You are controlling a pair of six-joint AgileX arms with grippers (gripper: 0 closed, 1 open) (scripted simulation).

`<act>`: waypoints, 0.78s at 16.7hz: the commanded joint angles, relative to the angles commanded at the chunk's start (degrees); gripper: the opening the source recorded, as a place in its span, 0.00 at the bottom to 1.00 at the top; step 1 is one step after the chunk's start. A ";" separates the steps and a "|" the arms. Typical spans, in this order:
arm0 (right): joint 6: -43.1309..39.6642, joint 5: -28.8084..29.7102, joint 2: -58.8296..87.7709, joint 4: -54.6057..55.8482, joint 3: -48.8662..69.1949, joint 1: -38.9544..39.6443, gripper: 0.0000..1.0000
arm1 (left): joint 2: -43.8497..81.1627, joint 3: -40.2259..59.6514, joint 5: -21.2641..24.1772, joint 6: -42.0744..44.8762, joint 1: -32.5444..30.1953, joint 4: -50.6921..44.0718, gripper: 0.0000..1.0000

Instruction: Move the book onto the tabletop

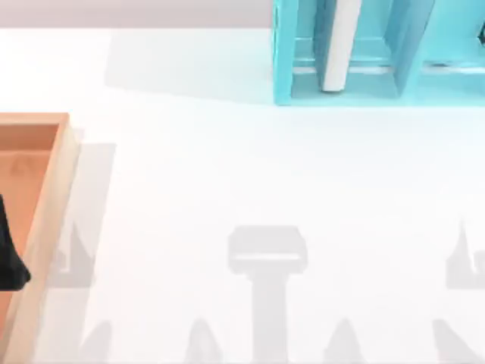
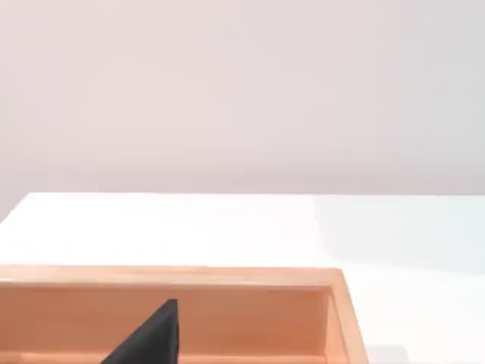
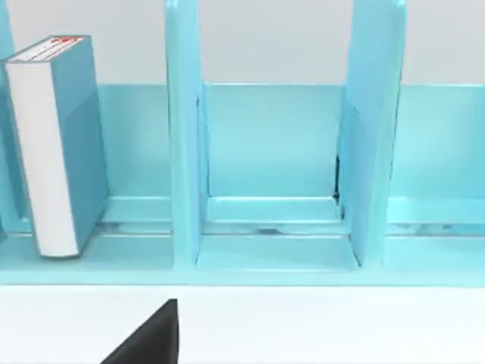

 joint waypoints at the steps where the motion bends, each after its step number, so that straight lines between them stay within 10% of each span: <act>1: 0.00 0.00 0.00 0.00 0.00 0.00 1.00 | 0.00 0.00 0.00 0.00 0.00 0.00 1.00; 13: 1.61 12.14 39.19 20.63 19.39 9.33 1.00 | 0.00 0.00 0.00 0.00 0.00 0.00 1.00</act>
